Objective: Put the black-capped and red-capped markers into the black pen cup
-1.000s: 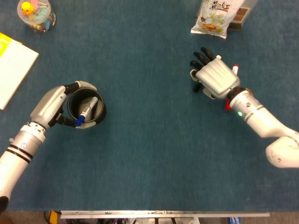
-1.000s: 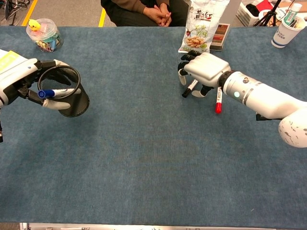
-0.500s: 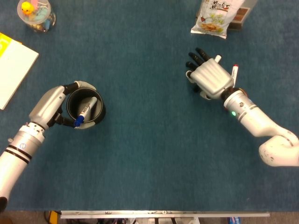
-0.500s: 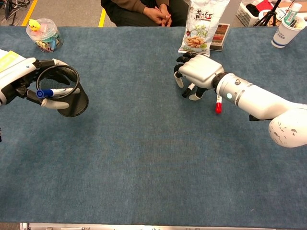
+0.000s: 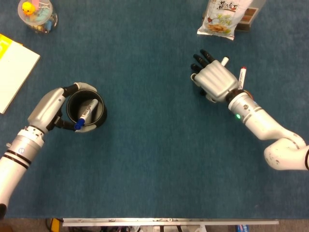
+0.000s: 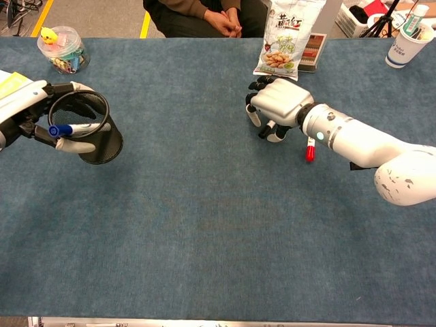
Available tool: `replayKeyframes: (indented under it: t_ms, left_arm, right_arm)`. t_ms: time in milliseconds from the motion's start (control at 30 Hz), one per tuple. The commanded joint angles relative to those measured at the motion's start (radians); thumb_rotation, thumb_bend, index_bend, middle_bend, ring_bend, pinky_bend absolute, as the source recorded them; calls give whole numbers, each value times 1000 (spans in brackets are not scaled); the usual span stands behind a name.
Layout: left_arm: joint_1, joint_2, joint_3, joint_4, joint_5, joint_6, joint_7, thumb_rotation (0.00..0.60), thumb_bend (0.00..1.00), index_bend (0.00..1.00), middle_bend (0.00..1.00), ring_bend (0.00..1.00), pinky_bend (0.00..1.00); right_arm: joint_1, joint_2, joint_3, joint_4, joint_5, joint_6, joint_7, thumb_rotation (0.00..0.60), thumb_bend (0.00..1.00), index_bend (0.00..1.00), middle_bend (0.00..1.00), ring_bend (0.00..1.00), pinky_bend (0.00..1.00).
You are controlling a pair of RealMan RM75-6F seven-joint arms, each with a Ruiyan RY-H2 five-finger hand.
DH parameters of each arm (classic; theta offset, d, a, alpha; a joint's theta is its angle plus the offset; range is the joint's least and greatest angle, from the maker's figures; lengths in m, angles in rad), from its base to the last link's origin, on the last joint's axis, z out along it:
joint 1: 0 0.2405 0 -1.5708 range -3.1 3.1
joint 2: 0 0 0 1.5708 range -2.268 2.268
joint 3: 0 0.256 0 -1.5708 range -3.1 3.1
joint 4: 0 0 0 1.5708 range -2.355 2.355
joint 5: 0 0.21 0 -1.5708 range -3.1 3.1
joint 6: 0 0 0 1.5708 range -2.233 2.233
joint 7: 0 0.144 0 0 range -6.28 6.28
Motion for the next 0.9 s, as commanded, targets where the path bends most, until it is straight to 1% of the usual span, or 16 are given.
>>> replayKeyframes:
  t_ms: [33, 267, 533, 900]
  left_arm:
    - [1, 0, 0, 0, 1, 1, -3, 600, 86, 296, 358, 352, 242]
    - [2, -1, 0, 6, 3, 3, -10, 600, 86, 290, 351, 349, 242]
    - [4, -4, 1, 11, 5, 5, -16, 600, 86, 286, 348, 348, 242]
    - [3, -3, -1, 7, 3, 4, -11, 600, 86, 283, 348, 348, 242]
  right_arm:
    - [4, -1, -3, 1, 10, -4, -13, 600, 187, 520, 263, 76, 45]
    - [11, -2, -7, 2, 32, -7, -35, 600, 228, 537, 267, 76, 45]
    - [16, -2, -15, 3, 53, -10, -58, 600, 231, 558, 273, 76, 46]
    - [10, 13, -19, -11, 61, 7, -42, 600, 292, 617, 301, 75, 45]
